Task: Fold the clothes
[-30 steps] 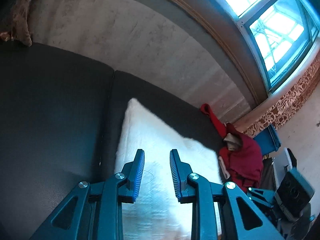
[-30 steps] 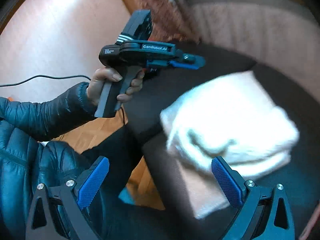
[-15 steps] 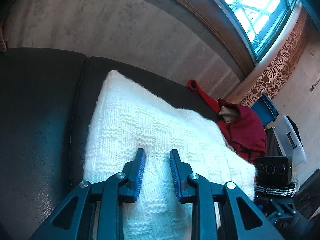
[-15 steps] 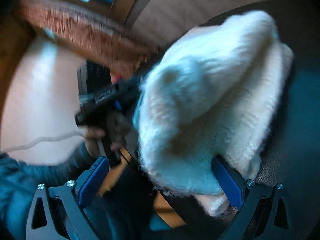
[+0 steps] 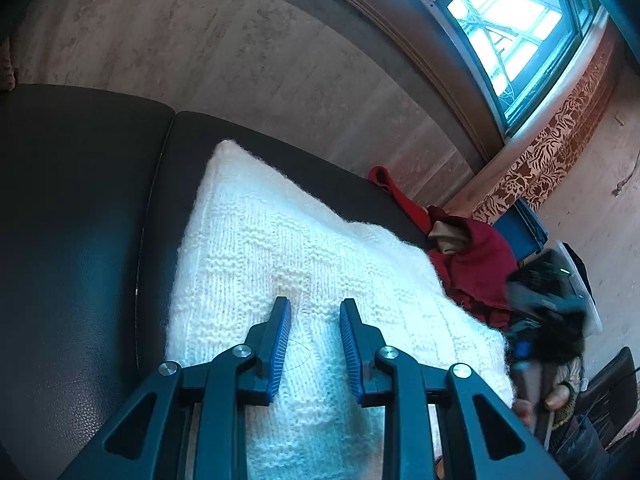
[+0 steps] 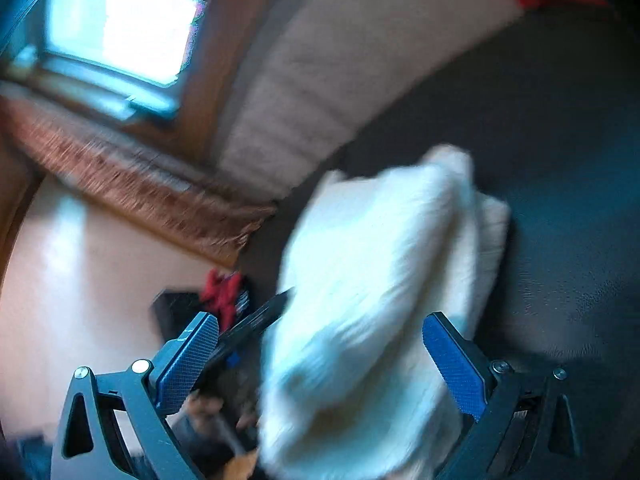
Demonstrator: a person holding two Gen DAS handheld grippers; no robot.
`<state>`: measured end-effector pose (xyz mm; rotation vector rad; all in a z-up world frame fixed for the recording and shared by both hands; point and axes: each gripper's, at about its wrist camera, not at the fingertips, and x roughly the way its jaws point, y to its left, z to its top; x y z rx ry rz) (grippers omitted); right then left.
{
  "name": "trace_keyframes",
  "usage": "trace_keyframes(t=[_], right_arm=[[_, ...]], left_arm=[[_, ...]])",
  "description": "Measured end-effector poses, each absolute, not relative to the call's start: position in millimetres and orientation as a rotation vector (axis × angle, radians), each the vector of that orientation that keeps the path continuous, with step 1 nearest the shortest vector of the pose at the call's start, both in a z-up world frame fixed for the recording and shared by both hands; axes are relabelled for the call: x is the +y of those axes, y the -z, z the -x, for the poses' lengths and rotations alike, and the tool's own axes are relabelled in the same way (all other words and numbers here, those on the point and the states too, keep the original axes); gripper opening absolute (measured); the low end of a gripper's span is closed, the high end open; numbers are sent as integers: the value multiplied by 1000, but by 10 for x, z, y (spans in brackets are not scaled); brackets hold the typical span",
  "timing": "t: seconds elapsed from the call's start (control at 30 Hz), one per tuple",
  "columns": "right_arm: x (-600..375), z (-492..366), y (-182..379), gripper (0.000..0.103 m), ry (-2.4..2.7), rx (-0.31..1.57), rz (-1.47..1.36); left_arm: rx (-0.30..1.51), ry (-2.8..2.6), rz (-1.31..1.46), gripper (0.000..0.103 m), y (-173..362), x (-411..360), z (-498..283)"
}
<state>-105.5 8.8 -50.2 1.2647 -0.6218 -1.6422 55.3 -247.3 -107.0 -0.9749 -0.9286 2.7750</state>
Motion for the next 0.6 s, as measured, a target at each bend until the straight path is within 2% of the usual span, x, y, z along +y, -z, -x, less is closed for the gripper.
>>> trace_keyframes(t=[0.17,0.33,0.4,0.43,0.6], right_arm=[[-6,1072,676,103,1638,-688,-1264],[-86,1039,630,101,1669,-550,-1277],[-47,1051,550,78,1712,-543,-1263],[-29,1058,509,62,1719,-548,-1245],[-131,1106,513,61,1745,-477,-1238]], left_arm=[[-911,-2781,953,25,1073,-2467,-564],[-890,-2779,950,25,1067,-2463,-562],[-894,-2779,949,25,1067,-2468,-561],[-896,-2777,948,25,1066,-2472,-560],[-884,-2801,922,25,1015,-2468,-596]])
